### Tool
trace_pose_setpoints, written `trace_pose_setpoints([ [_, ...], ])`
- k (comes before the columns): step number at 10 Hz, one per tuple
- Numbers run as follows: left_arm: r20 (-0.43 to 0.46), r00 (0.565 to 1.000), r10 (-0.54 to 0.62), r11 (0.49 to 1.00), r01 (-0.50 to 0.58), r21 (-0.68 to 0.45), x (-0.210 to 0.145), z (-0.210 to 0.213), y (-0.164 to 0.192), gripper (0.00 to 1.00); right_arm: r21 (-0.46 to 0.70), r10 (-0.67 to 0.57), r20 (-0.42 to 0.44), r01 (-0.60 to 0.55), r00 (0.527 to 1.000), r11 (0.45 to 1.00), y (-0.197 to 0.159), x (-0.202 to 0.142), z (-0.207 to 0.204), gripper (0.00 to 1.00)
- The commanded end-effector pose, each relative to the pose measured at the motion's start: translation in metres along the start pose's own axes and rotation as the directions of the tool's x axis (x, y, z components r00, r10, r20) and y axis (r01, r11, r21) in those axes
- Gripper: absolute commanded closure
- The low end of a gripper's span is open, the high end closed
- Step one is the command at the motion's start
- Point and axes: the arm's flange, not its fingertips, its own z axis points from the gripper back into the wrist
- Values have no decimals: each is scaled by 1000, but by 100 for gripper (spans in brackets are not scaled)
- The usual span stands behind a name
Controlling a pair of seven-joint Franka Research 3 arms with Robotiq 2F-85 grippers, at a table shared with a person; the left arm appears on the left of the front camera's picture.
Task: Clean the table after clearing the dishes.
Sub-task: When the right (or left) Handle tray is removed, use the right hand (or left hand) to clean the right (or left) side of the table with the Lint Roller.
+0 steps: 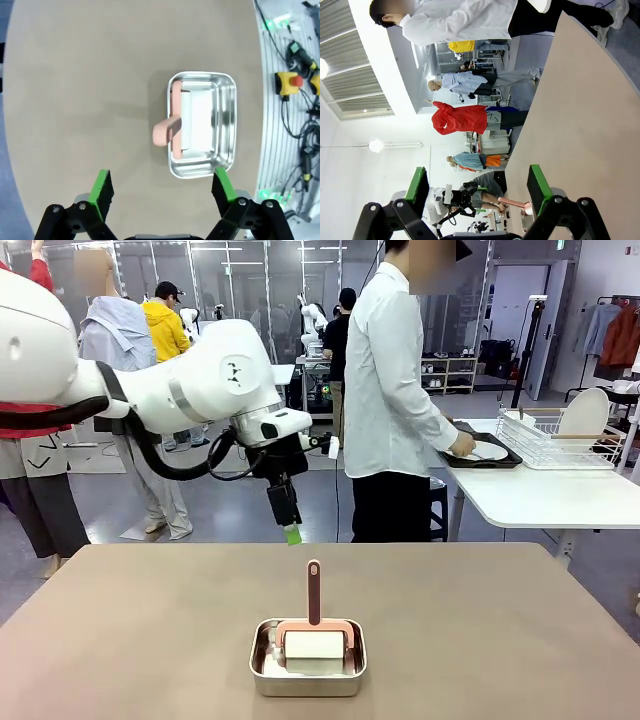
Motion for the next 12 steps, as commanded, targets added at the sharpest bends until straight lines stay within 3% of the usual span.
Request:
trace_pose_setpoints([
  [1, -27, 998, -61, 997, 60, -47, 11, -9, 2, 0, -4, 13, -8, -13, 1000, 1000, 3, -2, 4, 0],
  [8, -100, 995, -24, 998, 18, -58, 22, -70, 3, 0, -4, 13, -8, -13, 1000, 1000, 3, -2, 4, 0],
  [12, -114, 993, -24, 988, 6, -154, 24, -95, 0, 0, -4, 13, -8, -13, 1000, 1000, 3, -2, 4, 0],
])
